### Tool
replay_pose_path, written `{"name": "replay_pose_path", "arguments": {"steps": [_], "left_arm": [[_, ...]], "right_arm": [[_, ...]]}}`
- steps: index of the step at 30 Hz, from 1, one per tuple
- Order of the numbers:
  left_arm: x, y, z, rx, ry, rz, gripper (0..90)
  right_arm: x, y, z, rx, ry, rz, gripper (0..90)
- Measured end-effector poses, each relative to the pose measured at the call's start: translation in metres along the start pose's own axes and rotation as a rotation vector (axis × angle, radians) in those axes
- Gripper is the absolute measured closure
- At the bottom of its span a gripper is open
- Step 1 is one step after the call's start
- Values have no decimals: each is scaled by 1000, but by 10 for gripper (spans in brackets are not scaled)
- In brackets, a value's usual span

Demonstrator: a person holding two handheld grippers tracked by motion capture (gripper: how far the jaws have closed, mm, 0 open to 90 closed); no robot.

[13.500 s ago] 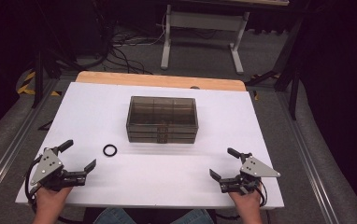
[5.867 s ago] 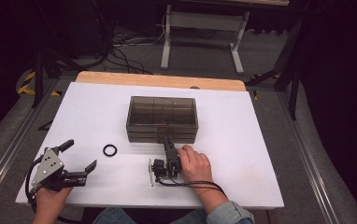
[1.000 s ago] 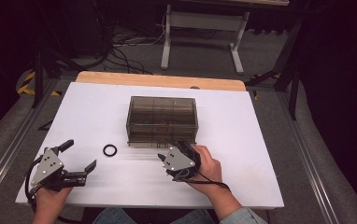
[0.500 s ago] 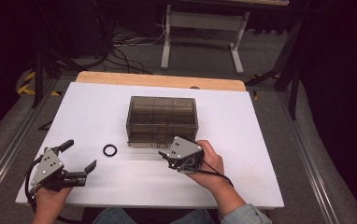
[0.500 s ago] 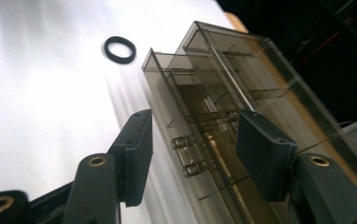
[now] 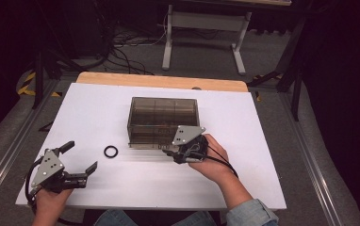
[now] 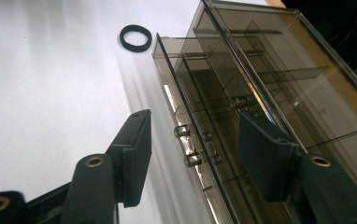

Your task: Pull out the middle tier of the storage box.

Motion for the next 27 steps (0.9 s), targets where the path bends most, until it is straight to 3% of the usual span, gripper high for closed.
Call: {"name": "replay_pose_path", "arguments": {"steps": [8,20,27], "left_arm": [[0,0,0,1,-3,-1,9],[0,0,0,1,-3,0,9],[-1,-1,0,1,-3,0,10]], "right_arm": [[-8,-5,-3,33,-39,66,460],[-17,-16,-6,104,-82,127,460],[-21,-22,-9,146,-91,132,463]]}}
Point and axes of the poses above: each handheld gripper's, and its own axes: y roughly backward along the jaws, z roughly out of its top, x roughly to its left, the point moved 4 cm from there along -y, roughly forward along the jaws, and after that the axes turned 12 degrees about z, right-handed, at the moved point
